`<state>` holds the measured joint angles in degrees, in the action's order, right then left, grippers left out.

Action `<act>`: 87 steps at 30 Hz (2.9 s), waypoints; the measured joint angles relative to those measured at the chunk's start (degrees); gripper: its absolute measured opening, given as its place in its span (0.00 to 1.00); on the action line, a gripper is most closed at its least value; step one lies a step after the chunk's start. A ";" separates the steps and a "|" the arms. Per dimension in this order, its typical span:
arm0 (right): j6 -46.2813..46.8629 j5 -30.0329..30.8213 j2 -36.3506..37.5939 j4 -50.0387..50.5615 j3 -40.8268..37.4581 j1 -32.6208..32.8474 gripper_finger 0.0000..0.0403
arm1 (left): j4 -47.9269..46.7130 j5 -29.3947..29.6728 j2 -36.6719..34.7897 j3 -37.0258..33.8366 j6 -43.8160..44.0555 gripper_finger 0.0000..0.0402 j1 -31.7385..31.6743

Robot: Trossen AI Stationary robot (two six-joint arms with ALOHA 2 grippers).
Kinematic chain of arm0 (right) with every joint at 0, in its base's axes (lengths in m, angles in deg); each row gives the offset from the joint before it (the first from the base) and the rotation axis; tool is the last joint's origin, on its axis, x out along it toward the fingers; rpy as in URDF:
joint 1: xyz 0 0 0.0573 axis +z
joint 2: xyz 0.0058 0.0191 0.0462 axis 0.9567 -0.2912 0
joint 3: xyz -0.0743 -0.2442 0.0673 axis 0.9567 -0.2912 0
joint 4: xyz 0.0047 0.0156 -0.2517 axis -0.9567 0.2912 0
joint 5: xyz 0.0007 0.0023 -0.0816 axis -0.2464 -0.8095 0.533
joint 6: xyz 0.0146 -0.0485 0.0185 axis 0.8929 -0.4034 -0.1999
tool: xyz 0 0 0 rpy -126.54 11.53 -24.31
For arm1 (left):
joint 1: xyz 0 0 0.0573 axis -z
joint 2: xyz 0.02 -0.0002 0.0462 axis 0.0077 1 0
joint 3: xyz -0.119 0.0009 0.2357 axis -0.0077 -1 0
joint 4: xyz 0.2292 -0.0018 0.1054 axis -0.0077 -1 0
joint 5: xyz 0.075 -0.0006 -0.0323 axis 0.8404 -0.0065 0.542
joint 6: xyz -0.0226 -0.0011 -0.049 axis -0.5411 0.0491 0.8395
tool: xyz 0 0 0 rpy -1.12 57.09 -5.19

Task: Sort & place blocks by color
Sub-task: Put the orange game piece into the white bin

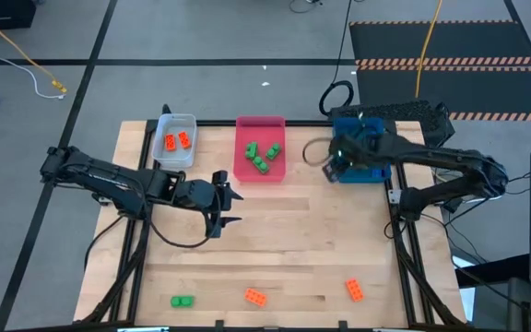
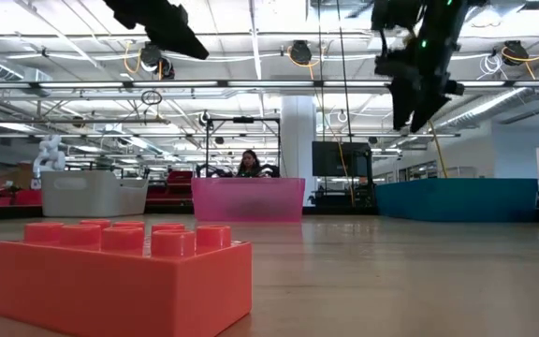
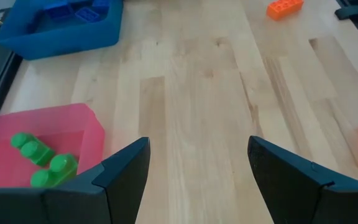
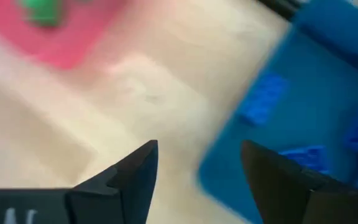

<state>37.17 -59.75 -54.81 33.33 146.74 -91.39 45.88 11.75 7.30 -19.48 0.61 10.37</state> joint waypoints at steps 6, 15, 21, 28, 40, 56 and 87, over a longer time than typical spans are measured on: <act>8.65 1.30 2.26 -1.27 0.02 15.33 0.53 | 4.40 0.04 0.02 -0.97 1.09 0.68 -0.33; 20.42 1.02 1.21 -5.57 0.02 38.27 0.53 | 5.98 0.01 0.00 -0.97 2.50 0.68 -0.18; 38.80 -7.67 -1.31 -4.11 0.05 48.74 0.53 | 4.32 -0.03 0.00 -0.97 3.87 0.68 0.19; 71.71 -22.97 -5.23 1.19 0.04 56.00 0.53 | 3.94 -0.01 0.00 -0.97 5.02 0.68 0.19; 91.61 -28.69 -11.66 -4.49 0.04 62.11 0.53 | 2.20 -0.03 0.00 -0.97 4.43 0.68 0.19; 84.89 -28.68 -18.88 -9.92 0.04 64.83 0.53 | 2.29 -0.03 0.00 -0.97 4.28 0.68 0.19; 88.77 -24.31 -26.69 -11.89 0.07 68.32 0.53 | 2.27 -0.03 0.00 -0.94 4.74 0.68 0.21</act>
<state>125.94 -84.06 -81.51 21.43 146.80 -23.07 48.15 11.72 7.30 -20.43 5.35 10.58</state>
